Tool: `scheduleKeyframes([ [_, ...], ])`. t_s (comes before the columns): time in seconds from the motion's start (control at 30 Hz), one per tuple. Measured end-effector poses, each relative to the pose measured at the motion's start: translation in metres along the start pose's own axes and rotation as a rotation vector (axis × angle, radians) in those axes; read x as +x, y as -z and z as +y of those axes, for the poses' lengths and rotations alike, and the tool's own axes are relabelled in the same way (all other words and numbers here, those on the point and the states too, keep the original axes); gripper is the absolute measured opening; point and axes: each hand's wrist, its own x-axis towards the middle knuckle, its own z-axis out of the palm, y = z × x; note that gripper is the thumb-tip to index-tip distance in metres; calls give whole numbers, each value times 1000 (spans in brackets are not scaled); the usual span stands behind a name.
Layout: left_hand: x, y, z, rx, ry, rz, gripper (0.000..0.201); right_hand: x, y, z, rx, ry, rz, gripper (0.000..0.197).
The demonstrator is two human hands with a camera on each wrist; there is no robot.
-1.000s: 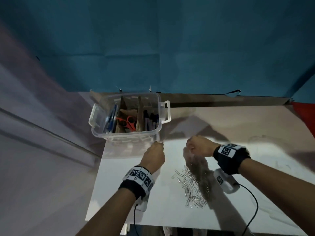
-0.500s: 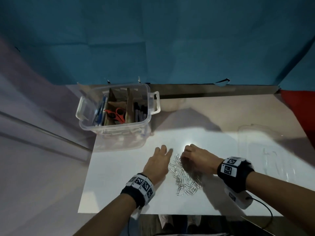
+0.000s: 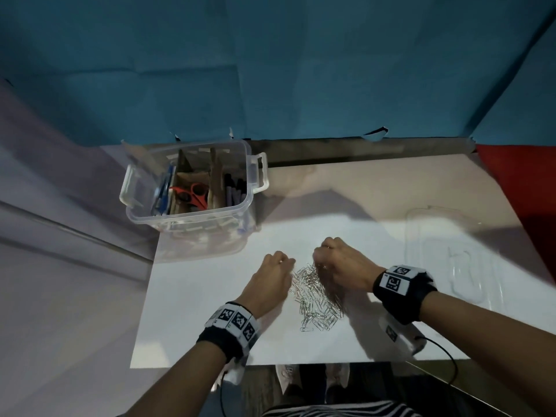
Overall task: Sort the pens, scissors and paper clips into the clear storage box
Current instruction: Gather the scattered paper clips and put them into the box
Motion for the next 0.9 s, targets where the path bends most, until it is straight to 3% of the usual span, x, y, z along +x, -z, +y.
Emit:
scheduleKeyframes([
  [0.1, -8, 8, -14, 13, 66, -46, 39, -9, 5, 14, 48, -77, 6, 15],
  [0.27, -3, -6, 4, -30, 68, -114, 56, -1, -13, -6, 100, -101, -40, 36],
  [0.37, 8, -17, 21, -81, 90, -58, 52, 7, -28, -21, 97, -68, 33, 30],
  [0.63, 21, -7, 30, -144, 191, 68, 8, 17, -11, -22, 211, -194, 78, 7],
  [0.9, 35, 32, 28, -211, 197, 86, 10, 19, 33, -14, 325, -224, 147, 17],
])
